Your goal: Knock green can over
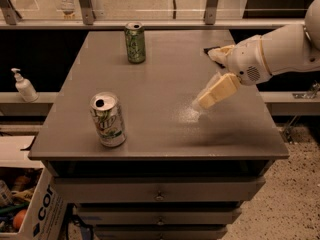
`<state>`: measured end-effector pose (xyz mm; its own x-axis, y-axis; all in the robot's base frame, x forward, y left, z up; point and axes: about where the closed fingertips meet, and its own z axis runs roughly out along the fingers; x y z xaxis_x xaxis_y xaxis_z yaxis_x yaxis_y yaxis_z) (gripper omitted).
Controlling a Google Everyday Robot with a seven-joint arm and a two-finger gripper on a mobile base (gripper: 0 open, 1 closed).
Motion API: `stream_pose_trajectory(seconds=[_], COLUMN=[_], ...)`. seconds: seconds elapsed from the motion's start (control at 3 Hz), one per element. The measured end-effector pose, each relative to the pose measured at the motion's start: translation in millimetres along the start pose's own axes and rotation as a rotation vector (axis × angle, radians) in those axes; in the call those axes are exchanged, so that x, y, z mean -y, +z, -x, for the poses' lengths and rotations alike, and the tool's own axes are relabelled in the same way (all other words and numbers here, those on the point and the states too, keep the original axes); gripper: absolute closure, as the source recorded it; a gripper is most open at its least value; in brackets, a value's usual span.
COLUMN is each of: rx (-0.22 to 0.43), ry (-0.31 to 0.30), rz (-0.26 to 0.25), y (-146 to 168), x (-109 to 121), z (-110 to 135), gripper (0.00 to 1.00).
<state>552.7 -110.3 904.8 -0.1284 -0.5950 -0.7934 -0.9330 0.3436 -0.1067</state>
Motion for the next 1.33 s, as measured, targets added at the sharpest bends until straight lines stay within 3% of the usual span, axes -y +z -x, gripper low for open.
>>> stream_pose_trajectory(seconds=[0.67,1.0,1.33], rx=[0.262,0.396,0.509], ry=[0.085,0.105,0.124], rz=[-0.028,-0.058,-0.106], y=[56.1,82.5,108.3], x=[23.1,40.5,62.9], z=[-9.7,-6.1,13.4], gripper=[0.00,0.00,0.00])
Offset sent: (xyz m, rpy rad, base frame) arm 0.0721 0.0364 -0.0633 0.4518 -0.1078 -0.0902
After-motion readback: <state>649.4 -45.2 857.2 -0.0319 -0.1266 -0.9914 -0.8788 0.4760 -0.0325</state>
